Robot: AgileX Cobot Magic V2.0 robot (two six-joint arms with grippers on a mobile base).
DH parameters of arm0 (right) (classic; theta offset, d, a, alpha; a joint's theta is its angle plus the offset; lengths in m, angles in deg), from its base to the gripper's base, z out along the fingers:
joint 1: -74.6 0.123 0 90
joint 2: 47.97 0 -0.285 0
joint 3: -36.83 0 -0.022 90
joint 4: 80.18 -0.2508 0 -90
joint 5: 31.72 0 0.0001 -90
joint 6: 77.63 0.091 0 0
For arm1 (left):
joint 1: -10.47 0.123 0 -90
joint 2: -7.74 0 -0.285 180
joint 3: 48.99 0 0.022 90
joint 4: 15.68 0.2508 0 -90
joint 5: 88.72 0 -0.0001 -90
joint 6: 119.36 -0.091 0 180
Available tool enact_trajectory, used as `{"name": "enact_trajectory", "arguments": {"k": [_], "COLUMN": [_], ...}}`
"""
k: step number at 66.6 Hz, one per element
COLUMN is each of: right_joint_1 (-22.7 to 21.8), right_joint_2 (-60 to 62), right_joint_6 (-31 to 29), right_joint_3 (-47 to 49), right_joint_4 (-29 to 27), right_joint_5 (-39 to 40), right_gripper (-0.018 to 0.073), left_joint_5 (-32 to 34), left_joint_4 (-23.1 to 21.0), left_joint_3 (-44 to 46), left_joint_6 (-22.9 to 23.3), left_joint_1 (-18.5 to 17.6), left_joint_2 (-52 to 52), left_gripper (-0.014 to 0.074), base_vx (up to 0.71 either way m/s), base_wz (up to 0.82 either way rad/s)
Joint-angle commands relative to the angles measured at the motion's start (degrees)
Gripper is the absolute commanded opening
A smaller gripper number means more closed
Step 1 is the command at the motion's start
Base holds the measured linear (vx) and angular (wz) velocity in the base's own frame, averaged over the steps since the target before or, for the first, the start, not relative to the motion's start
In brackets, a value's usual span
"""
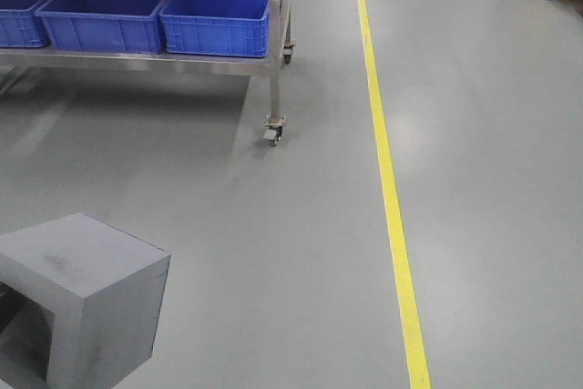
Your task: Sort gray base to blue bin
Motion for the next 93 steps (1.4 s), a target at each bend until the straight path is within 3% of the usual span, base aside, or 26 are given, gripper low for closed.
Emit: {"name": "enact_trajectory", "arguments": {"k": [1, 93], "right_joint_1": [-0.3, -0.3], "right_joint_2": [0.4, 0.4], "right_joint_6": [-0.4, -0.4], "right_joint_3": [-0.3, -0.3], "right_joint_4": [0.5, 0.5], "right_joint_5": [4.1, 4.2], "right_gripper": [-0.0005, -0.0005], "left_joint_5": [6.0, 6.0], "left_joint_4": [-0.4, -0.4], "left_joint_3": [1.8, 1.8], "left_joint_6": [0.3, 0.3], "left_joint_1": [-0.3, -0.3], "left_joint_2": [0.4, 0.4], "left_gripper": [-0.0007, -0.0007], "base_vx": [0.4, 0.42], "base_wz": [-0.09, -0.06]}}
